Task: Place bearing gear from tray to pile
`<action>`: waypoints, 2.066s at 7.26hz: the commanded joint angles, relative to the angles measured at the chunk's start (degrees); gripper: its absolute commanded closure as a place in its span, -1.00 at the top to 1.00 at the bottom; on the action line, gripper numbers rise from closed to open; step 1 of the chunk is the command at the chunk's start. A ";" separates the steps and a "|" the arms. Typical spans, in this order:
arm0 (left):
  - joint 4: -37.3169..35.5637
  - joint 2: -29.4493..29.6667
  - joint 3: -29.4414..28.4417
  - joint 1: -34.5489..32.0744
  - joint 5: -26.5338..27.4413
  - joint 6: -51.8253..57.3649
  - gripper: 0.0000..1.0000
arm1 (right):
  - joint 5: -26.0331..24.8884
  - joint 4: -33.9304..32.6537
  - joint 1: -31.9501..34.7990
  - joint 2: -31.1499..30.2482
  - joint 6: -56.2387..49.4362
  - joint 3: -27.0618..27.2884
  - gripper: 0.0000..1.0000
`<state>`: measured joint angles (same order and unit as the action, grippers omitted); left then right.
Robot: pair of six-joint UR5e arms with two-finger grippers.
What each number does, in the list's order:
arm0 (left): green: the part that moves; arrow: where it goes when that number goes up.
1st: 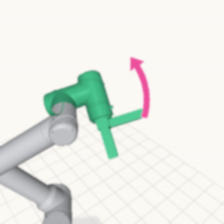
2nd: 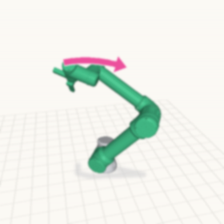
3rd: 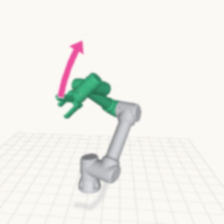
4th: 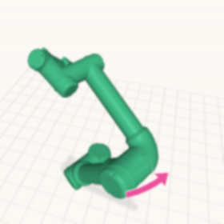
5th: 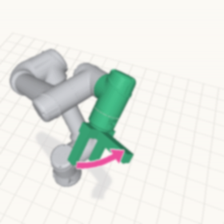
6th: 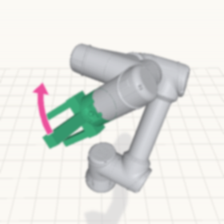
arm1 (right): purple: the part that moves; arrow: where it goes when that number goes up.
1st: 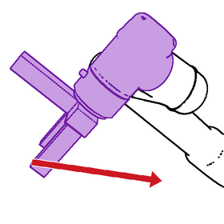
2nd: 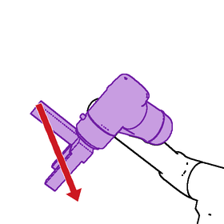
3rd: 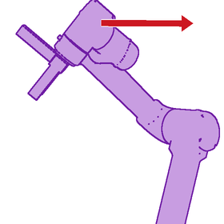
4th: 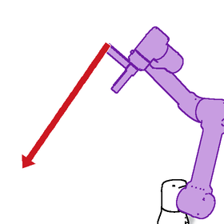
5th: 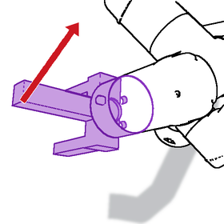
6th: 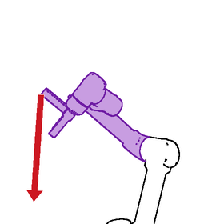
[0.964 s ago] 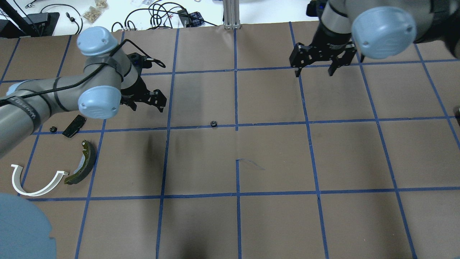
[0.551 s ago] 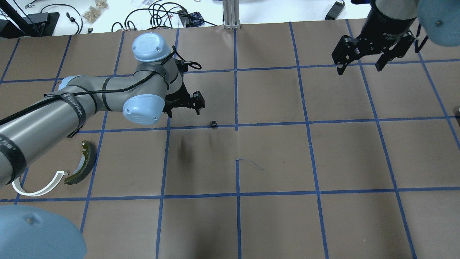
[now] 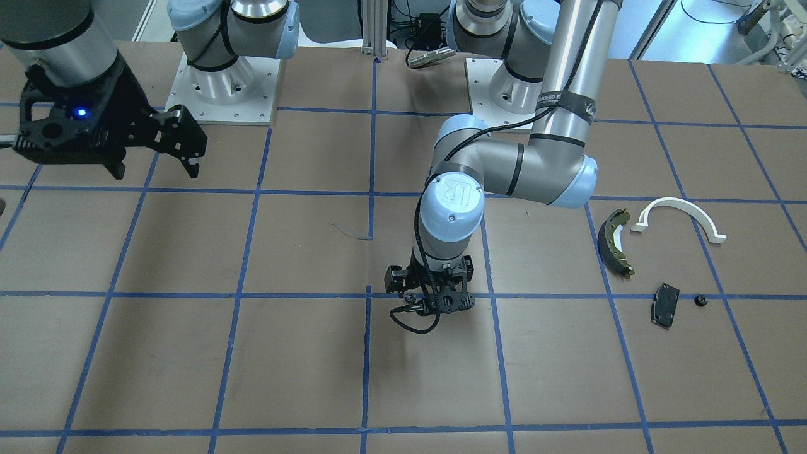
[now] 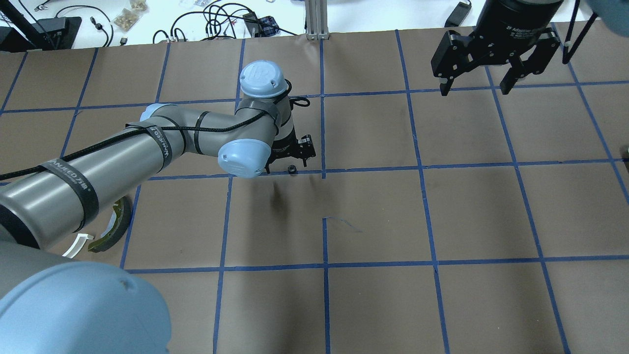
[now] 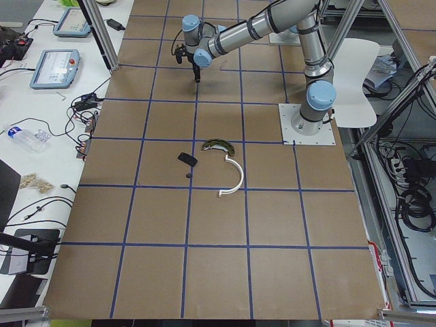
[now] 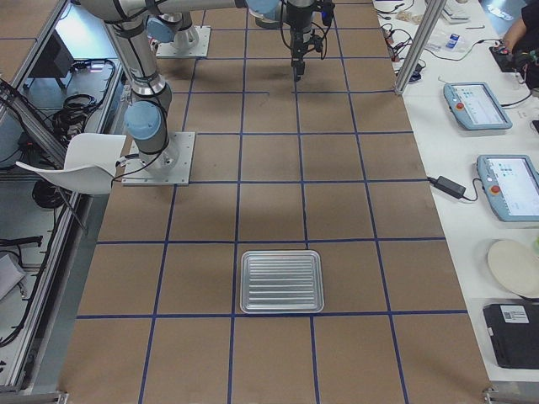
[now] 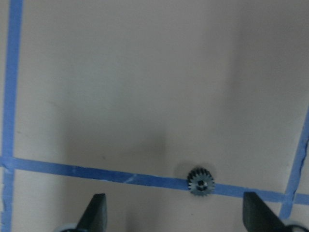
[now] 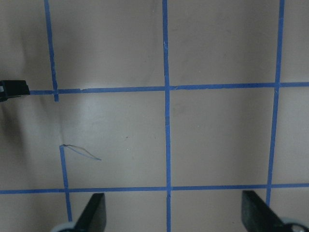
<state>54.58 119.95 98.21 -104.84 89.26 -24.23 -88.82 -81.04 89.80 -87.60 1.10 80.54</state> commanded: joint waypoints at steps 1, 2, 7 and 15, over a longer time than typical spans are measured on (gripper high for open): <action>0.00 1.42 -0.38 -0.37 0.04 0.06 0.59 | 0.49 3.24 0.90 -2.04 0.92 -1.18 1.00; 0.00 2.12 -1.43 -0.37 0.04 -0.11 0.10 | 0.23 3.17 1.51 -2.57 0.13 -1.00 1.00; 0.09 2.40 -2.23 -0.37 0.56 0.50 -0.87 | -0.21 2.20 1.61 -1.79 -2.86 1.02 1.00; 3.27 -12.10 9.71 35.00 8.03 50.62 -0.90 | -2.14 -5.71 1.61 -1.87 -2.86 7.43 1.00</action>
<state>59.18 109.81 105.61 -76.89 96.85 17.19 -90.96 -86.32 91.40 -89.41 -1.85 86.70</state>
